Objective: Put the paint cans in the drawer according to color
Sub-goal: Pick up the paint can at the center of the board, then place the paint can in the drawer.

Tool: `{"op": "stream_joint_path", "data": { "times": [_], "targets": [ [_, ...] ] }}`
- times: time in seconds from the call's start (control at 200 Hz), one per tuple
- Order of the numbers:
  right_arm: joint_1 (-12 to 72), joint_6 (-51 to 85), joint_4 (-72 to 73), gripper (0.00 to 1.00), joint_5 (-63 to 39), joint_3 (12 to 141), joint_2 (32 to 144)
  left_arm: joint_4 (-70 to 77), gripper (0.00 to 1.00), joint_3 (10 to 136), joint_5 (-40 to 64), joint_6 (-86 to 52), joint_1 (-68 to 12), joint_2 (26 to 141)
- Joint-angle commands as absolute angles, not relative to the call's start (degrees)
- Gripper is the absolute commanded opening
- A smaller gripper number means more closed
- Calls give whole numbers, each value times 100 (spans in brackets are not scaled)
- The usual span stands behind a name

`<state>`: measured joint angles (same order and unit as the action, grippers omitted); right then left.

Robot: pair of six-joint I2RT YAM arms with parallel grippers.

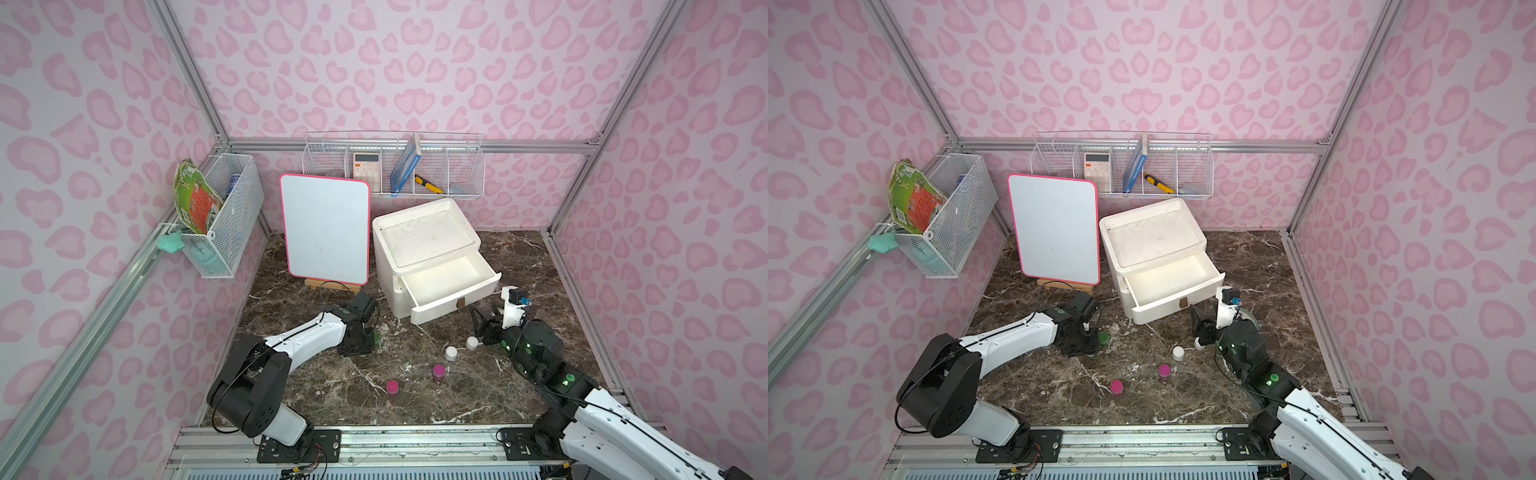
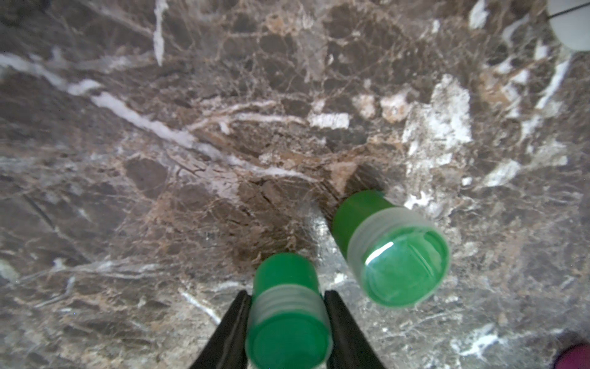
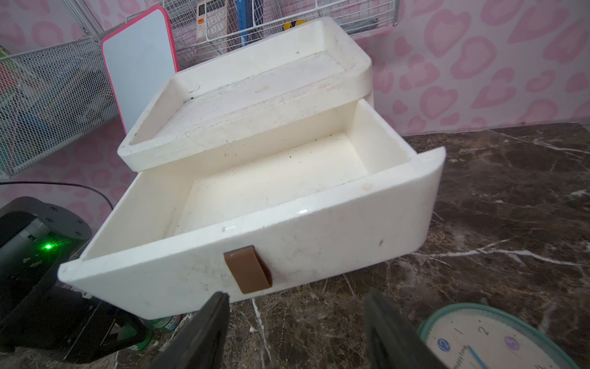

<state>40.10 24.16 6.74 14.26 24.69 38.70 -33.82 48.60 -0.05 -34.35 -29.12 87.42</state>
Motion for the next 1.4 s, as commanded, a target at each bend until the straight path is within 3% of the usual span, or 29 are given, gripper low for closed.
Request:
{"op": "stream_joint_path", "data": {
  "times": [0.0,0.25,0.515,0.845,1.175,1.395],
  "targets": [
    [4013,2434,757,69,1457,2505,3846,-3427,32,4933,-25,-3373,-2904,8745],
    [4010,2443,731,68,1498,2483,3778,-4501,28,5378,-532,-3303,-3050,7978],
    [4012,2480,859,68,1459,2462,3837,-6058,30,7767,-283,-2173,-3757,7405],
    [4006,2540,758,67,1522,2397,3526,-7165,29,11342,112,-730,-4446,9572],
    [3999,2575,860,66,1600,2265,3275,-7335,31,12711,207,-117,-4412,10924],
    [3990,2571,878,66,1569,2235,3276,-7245,31,12955,8,-114,-4403,11579]
  ]
}}
